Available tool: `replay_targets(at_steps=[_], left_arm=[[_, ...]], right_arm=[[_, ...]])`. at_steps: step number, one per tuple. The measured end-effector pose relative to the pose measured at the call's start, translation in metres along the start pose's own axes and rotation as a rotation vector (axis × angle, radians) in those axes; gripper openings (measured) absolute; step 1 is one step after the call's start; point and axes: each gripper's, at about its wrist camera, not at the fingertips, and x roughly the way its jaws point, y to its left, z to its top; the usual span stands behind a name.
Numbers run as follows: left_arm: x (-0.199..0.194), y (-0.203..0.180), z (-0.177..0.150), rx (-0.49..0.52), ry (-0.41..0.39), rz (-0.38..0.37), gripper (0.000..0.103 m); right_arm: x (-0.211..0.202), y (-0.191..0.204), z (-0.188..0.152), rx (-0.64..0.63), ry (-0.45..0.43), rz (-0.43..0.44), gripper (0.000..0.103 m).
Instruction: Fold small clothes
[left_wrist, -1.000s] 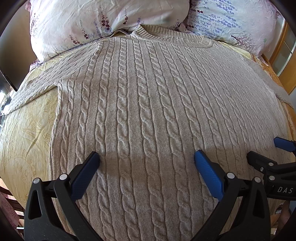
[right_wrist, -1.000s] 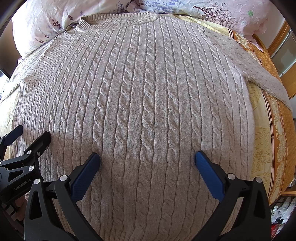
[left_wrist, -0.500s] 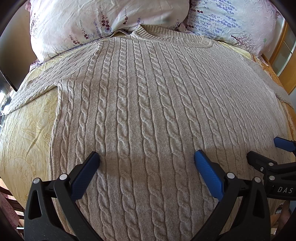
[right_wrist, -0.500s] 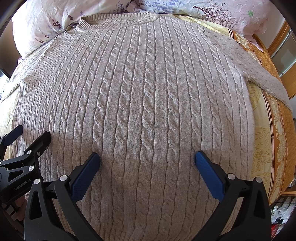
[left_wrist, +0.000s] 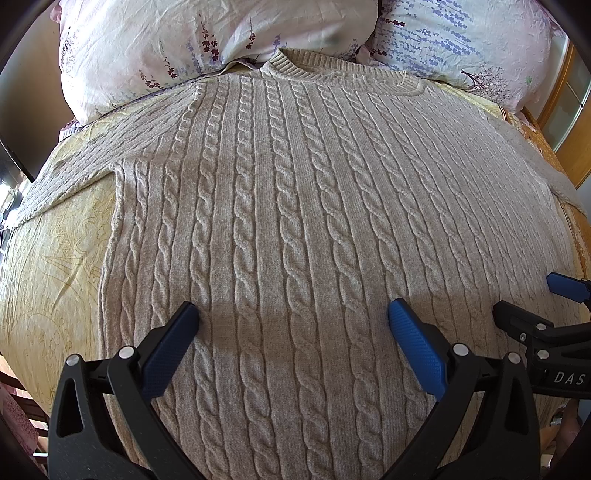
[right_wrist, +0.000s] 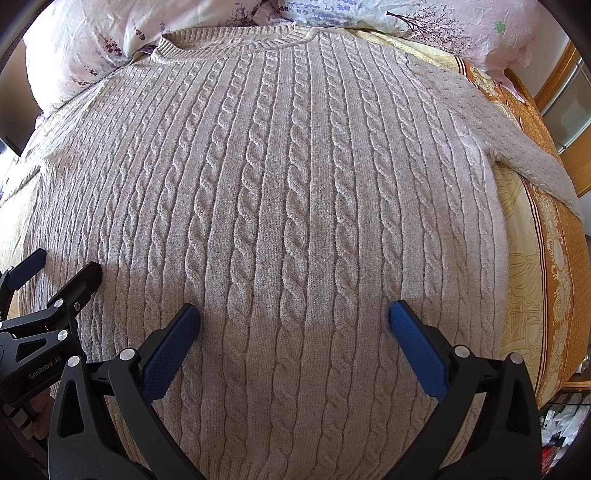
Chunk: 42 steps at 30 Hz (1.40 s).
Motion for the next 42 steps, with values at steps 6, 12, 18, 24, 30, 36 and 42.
replay_targets(at_steps=[6,12,18,24,30,36,42], left_arm=[[0.0000,0.0000,0.0000,0.000,0.000,0.000,0.101],[0.0000,0.0000,0.0000,0.000,0.000,0.000,0.101],[0.0000,0.0000,0.0000,0.000,0.000,0.000,0.101],[0.0000,0.0000,0.0000,0.000,-0.001,0.000,0.101],[0.0000,0.0000,0.0000,0.000,-0.001,0.000,0.101],[0.0001,0.0000,0.0001,0.000,0.003,0.000,0.101],[0.0020,-0.0006,0.0010,0.000,0.011,-0.001,0.101]], right_arm=[[-0.0001,0.0000,0.0002,-0.001,0.000,0.000,0.102],[-0.0002,0.0001,0.0004,-0.001,0.000,0.000,0.102],[-0.0002,0.0001,0.0007,-0.001,0.000,0.000,0.102],[-0.0003,0.0001,0.0009,-0.002,0.001,0.000,0.102],[-0.0004,0.0002,0.0012,-0.002,0.001,-0.001,0.102],[-0.0004,0.0002,0.0014,-0.004,0.001,0.000,0.102],[-0.0032,-0.0011,-0.0013,-0.026,-0.021,0.012,0.102]])
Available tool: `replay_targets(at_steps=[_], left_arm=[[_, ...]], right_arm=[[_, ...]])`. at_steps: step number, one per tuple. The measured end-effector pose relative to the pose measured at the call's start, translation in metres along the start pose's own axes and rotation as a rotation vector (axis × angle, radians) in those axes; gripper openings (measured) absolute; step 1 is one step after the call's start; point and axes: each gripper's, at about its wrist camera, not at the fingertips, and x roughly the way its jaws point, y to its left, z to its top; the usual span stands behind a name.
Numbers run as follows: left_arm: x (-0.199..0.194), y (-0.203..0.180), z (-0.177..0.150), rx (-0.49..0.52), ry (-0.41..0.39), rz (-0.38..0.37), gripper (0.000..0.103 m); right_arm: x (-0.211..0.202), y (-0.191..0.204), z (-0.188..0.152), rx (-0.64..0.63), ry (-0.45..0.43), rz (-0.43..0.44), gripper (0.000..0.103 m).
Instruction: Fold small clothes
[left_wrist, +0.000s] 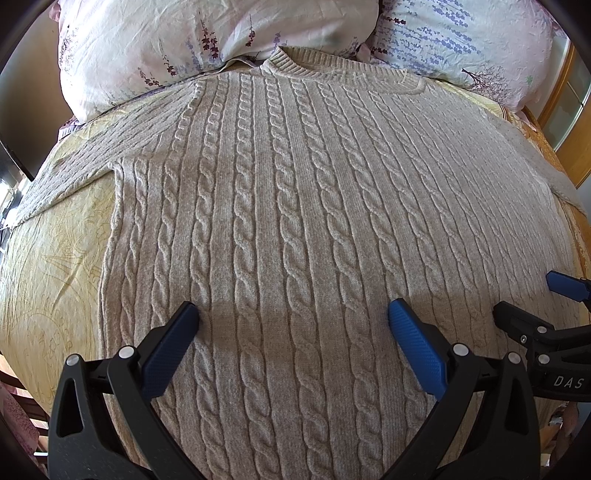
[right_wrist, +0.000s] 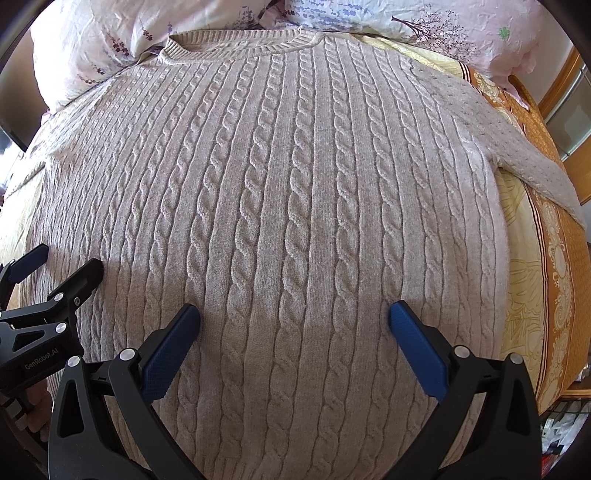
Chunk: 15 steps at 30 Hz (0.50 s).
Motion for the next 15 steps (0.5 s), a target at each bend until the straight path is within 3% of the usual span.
replay_targets(at_steps=[5,10,14,15], left_arm=[[0.000,0.001,0.003,0.000,0.010,0.000,0.101],[0.001,0.002,0.004,-0.007,0.013,0.001,0.101],[0.001,0.002,0.005,-0.008,0.016,0.002,0.101],[0.001,0.002,0.005,-0.006,0.016,0.001,0.101]], right_arm=[[-0.009,0.001,-0.013,-0.048,-0.055,0.027,0.102],[-0.010,-0.015,-0.016,-0.042,-0.045,0.082,0.102],[-0.022,-0.057,0.002,0.147,-0.099,0.210,0.102],[-0.027,-0.074,0.006,0.214,-0.126,0.217,0.097]])
